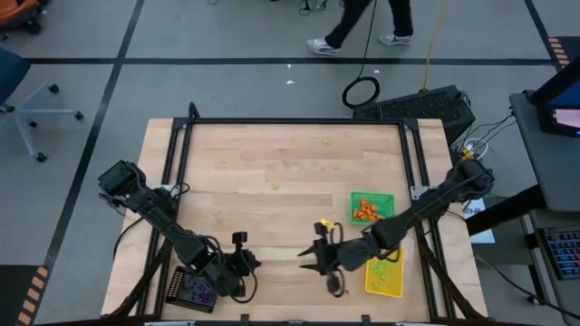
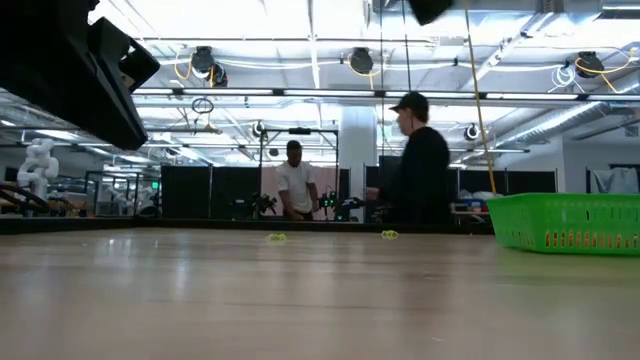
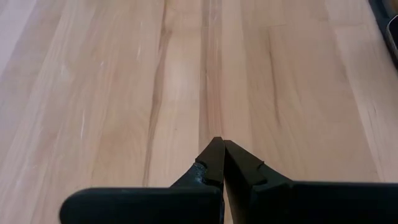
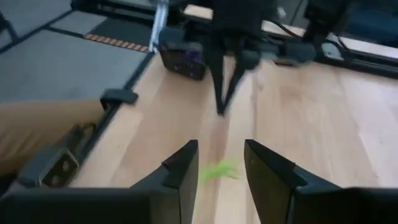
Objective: Sort Halloween decoration
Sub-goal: Put the green spider toy into the yellow bin
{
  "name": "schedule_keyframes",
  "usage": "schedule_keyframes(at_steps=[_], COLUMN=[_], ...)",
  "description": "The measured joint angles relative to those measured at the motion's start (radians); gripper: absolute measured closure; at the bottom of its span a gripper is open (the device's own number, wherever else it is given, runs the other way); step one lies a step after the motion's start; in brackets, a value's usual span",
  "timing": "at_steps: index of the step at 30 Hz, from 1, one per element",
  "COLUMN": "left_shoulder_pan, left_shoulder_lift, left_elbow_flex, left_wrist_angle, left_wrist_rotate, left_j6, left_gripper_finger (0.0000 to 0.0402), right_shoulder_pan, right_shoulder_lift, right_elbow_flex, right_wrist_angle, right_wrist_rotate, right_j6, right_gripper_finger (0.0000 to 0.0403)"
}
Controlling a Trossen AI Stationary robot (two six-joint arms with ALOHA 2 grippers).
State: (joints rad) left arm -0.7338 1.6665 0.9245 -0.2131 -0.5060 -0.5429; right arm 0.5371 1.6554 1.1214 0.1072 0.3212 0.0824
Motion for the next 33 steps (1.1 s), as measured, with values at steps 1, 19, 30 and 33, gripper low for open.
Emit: schedule_keyframes(at_steps=[1,19,30,33], left_shoulder_pan=[0.0,0.041,0.046,0.045], left_shoulder_lift=[0.0,0.0,0.0,0.0], left_elbow_flex=[0.0,0.0,0.0,0.0], left_wrist_angle=[0.008,0.076,0.099,0.098], left_wrist_rotate=[0.0,-0.008,-0.007,-0.005], left_j6=[0.0,0.055,0.059,0.059], left_gripper_finger=[0.0393,0.0393,0.0393,0.0393], right_shoulder_pan=[0.008,0.036,0.041,0.041], right_shoulder_lift=[-0.021,-0.031,0.246,0.289], right_elbow_flex=[-0.033,-0.339,-0.049,-0.017], right_wrist_angle=[0.01,0.22,0.011,0.006], right_wrist_rotate=[0.016,-0.019,-0.05,-0.036], right_j6=[0.006,0.269,0.305,0.305], right_gripper_finger=[0.0287,0.0278,0.0156,0.0133])
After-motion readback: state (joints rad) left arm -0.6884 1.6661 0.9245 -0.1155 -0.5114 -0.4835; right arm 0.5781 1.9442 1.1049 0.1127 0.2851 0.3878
